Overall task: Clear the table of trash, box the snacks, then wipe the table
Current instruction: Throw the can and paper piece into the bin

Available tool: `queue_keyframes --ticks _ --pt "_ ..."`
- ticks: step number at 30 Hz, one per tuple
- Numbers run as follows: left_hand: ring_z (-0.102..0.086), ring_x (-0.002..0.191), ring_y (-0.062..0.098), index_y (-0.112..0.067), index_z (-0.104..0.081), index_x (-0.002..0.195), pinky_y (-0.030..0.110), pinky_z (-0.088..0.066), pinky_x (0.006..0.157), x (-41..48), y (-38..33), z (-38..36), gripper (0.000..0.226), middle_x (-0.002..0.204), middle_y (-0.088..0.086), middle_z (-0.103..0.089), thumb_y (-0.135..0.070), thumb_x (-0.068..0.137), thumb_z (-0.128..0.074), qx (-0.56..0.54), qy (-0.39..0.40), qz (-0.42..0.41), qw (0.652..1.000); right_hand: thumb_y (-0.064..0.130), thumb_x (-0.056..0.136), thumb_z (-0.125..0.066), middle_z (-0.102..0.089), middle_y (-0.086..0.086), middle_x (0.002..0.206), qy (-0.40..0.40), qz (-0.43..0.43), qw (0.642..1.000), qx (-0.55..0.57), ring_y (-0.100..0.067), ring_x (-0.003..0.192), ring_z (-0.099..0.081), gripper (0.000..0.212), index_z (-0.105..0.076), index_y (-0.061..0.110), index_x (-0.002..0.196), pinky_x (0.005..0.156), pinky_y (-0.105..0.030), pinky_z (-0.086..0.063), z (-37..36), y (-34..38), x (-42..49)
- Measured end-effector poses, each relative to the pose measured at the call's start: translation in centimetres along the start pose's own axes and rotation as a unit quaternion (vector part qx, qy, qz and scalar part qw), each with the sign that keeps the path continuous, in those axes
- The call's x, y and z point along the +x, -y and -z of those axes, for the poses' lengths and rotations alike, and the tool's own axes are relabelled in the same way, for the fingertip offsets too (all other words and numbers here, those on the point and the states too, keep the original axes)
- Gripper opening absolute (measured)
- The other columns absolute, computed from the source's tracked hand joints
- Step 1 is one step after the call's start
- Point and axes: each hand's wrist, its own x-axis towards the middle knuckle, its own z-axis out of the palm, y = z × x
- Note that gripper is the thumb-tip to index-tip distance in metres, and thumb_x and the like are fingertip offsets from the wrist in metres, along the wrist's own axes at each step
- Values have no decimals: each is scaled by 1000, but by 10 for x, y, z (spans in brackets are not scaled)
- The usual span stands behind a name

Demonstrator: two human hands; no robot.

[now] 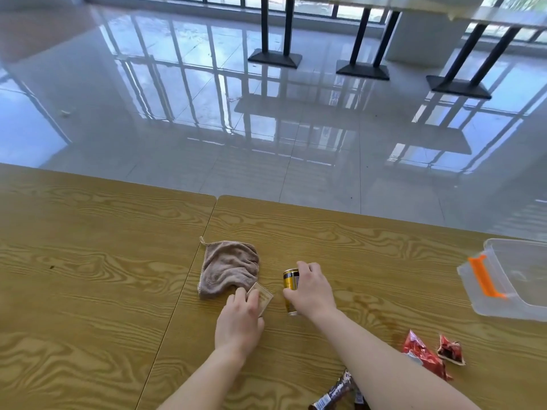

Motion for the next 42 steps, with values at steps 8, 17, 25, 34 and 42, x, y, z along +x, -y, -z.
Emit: queue_keyframes --ticks 8,17,25,34,42 --pt "-50 104 24 -21 -52 127 31 -47 82 -3 -3 24 47 116 4 -53 -23 81 -60 -12 -44 -60 997 35 80 -68 -45 -7 128 -48 2 999 13 -30 109 -52 63 -45 17 135 86 -35 -45 14 -5 -38" --pt "-54 99 27 -17 -56 120 36 -50 81 -27 -37 33 42 108 7 -55 -20 80 -63 -26 -50 -172 984 37 82 -68 -45 -6 131 -125 -46 991 31 -28 112 -52 66 -42 18 140 89 -38 -48 31 -34 -113" --pt "-53 103 27 -17 -53 128 37 -51 80 -66 -94 26 46 112 6 -54 -21 83 -61 -15 -30 -254 967 36 83 -70 -43 -6 139 -197 -96 974 49 -28 123 -48 70 -40 18 144 94 -35 -44 48 -82 -179" --pt "-53 101 27 -19 -54 124 40 -53 76 -130 -200 -2 43 113 6 -54 -24 83 -63 -16 -17 -345 938 40 80 -72 -47 -3 132 -278 -165 944 64 -26 116 -53 68 -45 19 139 91 -34 -46 76 -176 -276" --pt "-55 97 25 -18 -55 123 37 -55 72 -231 -315 -67 45 109 5 -56 -24 80 -67 -24 10 -429 903 40 78 -72 -47 -5 132 -299 -242 920 77 -26 111 -54 72 -43 20 140 89 -35 -45 87 -297 -390"
